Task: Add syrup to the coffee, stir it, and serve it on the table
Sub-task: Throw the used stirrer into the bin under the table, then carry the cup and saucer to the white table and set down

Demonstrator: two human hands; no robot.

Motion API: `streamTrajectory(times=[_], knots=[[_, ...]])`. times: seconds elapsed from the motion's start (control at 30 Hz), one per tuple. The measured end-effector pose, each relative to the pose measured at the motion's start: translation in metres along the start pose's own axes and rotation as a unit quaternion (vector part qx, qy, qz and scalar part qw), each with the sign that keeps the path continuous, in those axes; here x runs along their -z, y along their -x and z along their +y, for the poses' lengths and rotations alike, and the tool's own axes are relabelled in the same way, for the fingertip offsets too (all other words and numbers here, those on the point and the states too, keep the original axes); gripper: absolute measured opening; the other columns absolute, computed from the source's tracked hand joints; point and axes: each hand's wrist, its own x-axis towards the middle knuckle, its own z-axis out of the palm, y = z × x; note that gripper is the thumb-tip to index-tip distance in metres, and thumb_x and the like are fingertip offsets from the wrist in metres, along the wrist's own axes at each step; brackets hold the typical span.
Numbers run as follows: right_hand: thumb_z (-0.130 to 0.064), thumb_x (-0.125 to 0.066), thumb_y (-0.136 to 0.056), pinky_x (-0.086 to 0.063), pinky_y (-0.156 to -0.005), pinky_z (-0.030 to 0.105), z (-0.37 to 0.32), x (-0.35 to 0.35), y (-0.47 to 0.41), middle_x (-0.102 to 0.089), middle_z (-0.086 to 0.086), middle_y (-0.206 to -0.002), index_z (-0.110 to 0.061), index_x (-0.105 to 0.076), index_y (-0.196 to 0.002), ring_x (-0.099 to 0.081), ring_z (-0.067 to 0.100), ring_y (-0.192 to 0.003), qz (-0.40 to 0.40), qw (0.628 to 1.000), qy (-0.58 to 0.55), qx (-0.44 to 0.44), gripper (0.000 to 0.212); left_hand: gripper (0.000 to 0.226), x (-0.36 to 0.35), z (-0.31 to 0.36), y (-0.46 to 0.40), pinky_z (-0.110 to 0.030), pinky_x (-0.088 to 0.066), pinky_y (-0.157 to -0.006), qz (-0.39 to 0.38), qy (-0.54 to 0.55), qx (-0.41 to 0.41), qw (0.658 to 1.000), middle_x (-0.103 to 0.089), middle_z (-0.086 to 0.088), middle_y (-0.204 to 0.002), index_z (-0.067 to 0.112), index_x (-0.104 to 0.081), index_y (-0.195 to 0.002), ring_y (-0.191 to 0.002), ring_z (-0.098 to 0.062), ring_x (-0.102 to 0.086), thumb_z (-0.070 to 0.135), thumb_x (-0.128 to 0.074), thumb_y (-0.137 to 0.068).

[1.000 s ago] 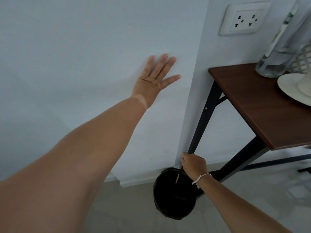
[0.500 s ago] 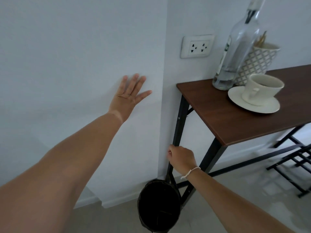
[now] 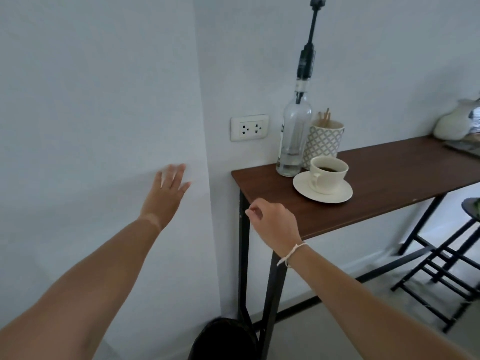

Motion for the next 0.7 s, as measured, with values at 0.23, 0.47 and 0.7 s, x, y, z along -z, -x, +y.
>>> streamTrajectory(times=[0.23,0.47,0.7], knots=[[-0.034,-0.053,-0.091,-0.049,-0.069,0.032,0.054,0.058,-0.017,-0.073,0.007,-0.087,-0.015,-0.066,-0.098,-0.066,0.025,-0.083,0.05,0.998,-0.025,-0.006,0.024,0.054,0.062,0.021,-0.004,-0.047,-0.02,-0.113,-0.076,0.063,0.048,0.994,-0.003,-0.023,-0.158,0.01,-0.008,-0.151,-0.144,-0.042,-0.01,0.017,-0.027,-0.101],[-0.032,-0.053,-0.089,-0.044,-0.066,0.027,0.142,0.1,-0.029,-0.072,0.003,-0.086,-0.015,-0.066,-0.092,-0.065,0.022,-0.082,0.046,0.996,-0.069,-0.02,0.022,0.052,0.142,0.073,-0.024,-0.036,-0.038,-0.101,-0.075,0.174,0.089,0.978,-0.038,-0.015,-0.143,0.011,-0.031,-0.144,-0.129,-0.031,-0.039,0.034,-0.037,-0.098],[-0.032,-0.051,-0.089,-0.041,-0.062,0.027,0.227,0.13,-0.04,-0.063,0.001,-0.076,-0.014,-0.065,-0.092,-0.059,0.019,-0.073,-0.012,0.995,-0.084,-0.058,0.022,0.05,0.214,0.138,-0.044,-0.038,-0.04,-0.098,-0.085,0.403,0.186,0.892,-0.047,-0.013,-0.137,0.014,-0.037,-0.142,-0.126,-0.03,-0.042,0.036,-0.04,-0.097]])
